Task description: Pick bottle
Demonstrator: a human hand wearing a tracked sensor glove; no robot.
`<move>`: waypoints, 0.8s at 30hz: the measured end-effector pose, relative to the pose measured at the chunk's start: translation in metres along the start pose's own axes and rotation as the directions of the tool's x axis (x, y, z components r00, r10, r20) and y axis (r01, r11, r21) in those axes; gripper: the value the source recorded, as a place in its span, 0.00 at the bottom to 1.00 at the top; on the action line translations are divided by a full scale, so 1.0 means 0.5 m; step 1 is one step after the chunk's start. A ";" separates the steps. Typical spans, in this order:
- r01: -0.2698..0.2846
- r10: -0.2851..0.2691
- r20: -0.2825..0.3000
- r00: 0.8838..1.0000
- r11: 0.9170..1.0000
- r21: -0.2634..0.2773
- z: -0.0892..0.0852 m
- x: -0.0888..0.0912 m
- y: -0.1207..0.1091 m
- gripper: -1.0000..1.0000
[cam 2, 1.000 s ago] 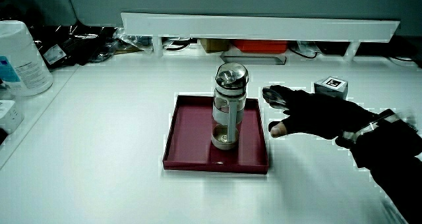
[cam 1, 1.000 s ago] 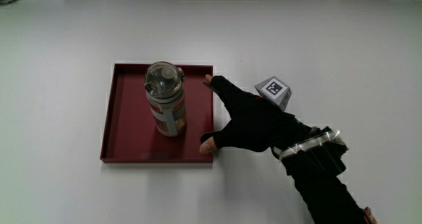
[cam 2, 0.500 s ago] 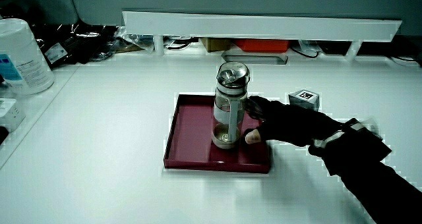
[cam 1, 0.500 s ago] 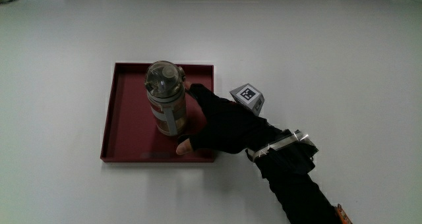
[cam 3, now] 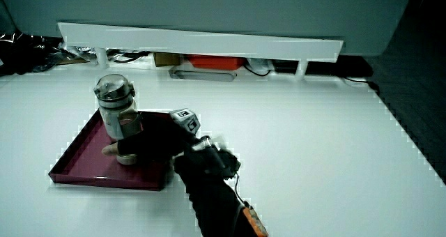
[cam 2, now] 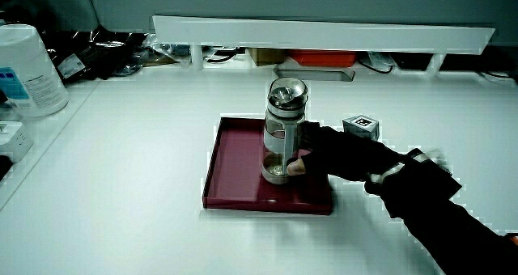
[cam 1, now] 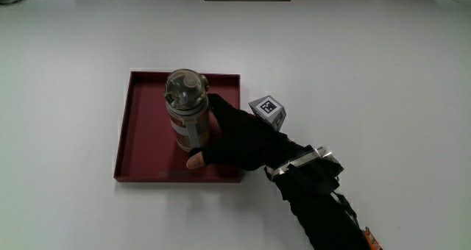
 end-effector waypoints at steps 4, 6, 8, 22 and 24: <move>-0.032 0.033 -0.018 0.999 0.998 0.054 -0.002 0.004 -0.002 0.50; -0.058 0.062 -0.040 0.997 0.995 0.086 -0.001 0.013 -0.001 0.50; -0.078 0.085 -0.041 0.996 0.987 0.144 -0.002 0.016 -0.005 0.54; -0.152 0.162 -0.006 0.987 0.935 0.319 -0.006 0.027 -0.021 0.85; -0.174 0.181 0.010 0.983 0.929 0.326 -0.007 0.029 -0.022 0.89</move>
